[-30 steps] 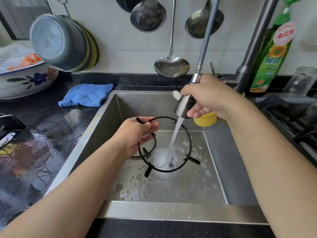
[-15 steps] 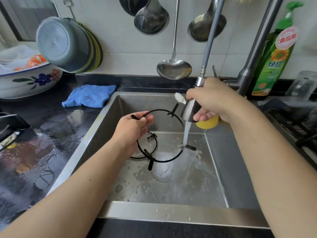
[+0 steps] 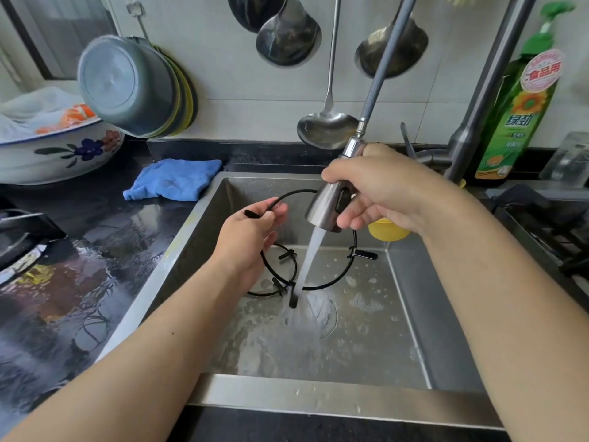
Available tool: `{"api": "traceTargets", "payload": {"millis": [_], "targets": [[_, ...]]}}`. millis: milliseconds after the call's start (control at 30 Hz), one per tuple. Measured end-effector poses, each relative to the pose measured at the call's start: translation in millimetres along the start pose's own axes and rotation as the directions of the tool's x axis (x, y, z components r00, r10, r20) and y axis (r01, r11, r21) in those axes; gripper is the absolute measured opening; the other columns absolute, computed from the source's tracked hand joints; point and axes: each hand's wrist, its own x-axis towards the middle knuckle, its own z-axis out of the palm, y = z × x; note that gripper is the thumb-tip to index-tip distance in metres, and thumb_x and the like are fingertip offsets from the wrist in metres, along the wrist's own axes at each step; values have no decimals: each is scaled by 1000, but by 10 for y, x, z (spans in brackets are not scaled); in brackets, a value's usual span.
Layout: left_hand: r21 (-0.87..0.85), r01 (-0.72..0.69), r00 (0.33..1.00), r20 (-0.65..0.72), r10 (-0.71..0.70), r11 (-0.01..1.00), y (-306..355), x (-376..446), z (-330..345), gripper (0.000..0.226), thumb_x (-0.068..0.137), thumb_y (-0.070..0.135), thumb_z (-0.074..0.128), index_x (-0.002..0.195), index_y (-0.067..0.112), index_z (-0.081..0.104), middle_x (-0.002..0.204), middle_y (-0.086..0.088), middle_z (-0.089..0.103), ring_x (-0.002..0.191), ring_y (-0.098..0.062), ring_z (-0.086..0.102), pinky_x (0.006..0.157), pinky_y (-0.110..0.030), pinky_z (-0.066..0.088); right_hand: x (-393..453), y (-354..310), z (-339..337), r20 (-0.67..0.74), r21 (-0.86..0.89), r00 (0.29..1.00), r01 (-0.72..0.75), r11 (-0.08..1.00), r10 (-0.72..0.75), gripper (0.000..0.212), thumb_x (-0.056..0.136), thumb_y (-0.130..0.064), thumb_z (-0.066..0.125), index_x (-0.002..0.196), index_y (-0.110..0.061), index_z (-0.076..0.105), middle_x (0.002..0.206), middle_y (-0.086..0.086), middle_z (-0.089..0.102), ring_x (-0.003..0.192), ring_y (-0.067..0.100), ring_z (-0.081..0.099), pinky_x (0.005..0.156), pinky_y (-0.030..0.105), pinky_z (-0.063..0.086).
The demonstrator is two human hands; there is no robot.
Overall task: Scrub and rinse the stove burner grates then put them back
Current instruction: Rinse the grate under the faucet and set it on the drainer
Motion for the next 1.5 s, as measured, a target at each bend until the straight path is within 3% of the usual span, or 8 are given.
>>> {"api": "traceTargets", "payload": {"millis": [133, 300, 500, 633, 800, 967, 1267, 1500], "targets": [[-13, 5, 1000, 3, -5, 1000, -17, 16, -7, 31, 106, 5, 45, 125, 16, 67, 115, 1, 77, 117, -13, 68, 111, -39, 42, 7, 4, -12, -5, -12, 1000, -18, 1000, 18, 15, 94, -17, 61, 100, -6, 54, 88, 22, 70, 52, 27, 67, 46, 29, 51], [-65, 49, 999, 18, -47, 997, -40, 21, 0, 28, 106, 2, 45, 123, 10, 66, 118, -7, 75, 115, -22, 70, 103, -39, 52, 56, 52, 18, -82, -42, 996, -19, 999, 16, 8, 96, -17, 60, 98, -14, 53, 114, 21, 59, 60, 30, 74, 56, 37, 60], [-27, 160, 984, 82, -157, 987, -70, 2, -2, 25, 105, -3, 44, 123, -2, 63, 107, -16, 74, 97, -27, 74, 82, -37, 61, 107, 109, -48, -165, -87, 985, -55, 995, 40, 17, 94, -16, 61, 106, -7, 53, 118, 23, 58, 60, 32, 74, 61, 43, 61], [91, 244, 952, 165, -256, 966, -86, -71, 49, 24, 104, -5, 46, 122, -5, 62, 116, -23, 73, 108, -36, 72, 86, -40, 62, 92, 68, 54, -72, 22, 997, 11, 1000, -9, 17, 97, -19, 62, 109, -14, 52, 113, 15, 58, 63, 30, 75, 60, 38, 62], [143, 263, 936, 203, -288, 954, -83, -82, 54, 24, 101, -9, 49, 120, -6, 63, 118, -24, 71, 104, -33, 73, 83, -34, 63, 119, 73, 83, -69, 35, 997, 20, 999, -18, 22, 97, -20, 62, 115, -13, 51, 110, 13, 60, 64, 29, 75, 59, 36, 62], [174, 279, 909, 269, -318, 944, -113, -101, 71, 25, 102, -8, 49, 120, -3, 65, 122, -23, 70, 105, -31, 70, 101, -41, 55, 159, 98, 99, -81, 35, 997, 20, 999, -18, 29, 97, -22, 61, 121, -12, 49, 109, 15, 63, 63, 29, 75, 56, 34, 60], [226, 232, 917, 274, -290, 946, -104, -81, 42, 29, 103, -6, 48, 121, 4, 68, 113, -15, 76, 111, -29, 72, 99, -39, 56, 217, 203, -113, -221, -121, 974, -77, 990, 49, 27, 93, -21, 60, 117, -11, 51, 95, 13, 59, 59, 29, 74, 53, 31, 55], [205, 218, 942, 213, -261, 954, -97, -48, 8, 28, 103, -6, 46, 119, 3, 67, 109, -16, 77, 105, -29, 74, 93, -38, 57, 227, 236, -289, -273, -214, 955, -178, 961, 116, 38, 89, -19, 58, 124, -9, 48, 106, 21, 57, 57, 32, 73, 54, 38, 59]]}}
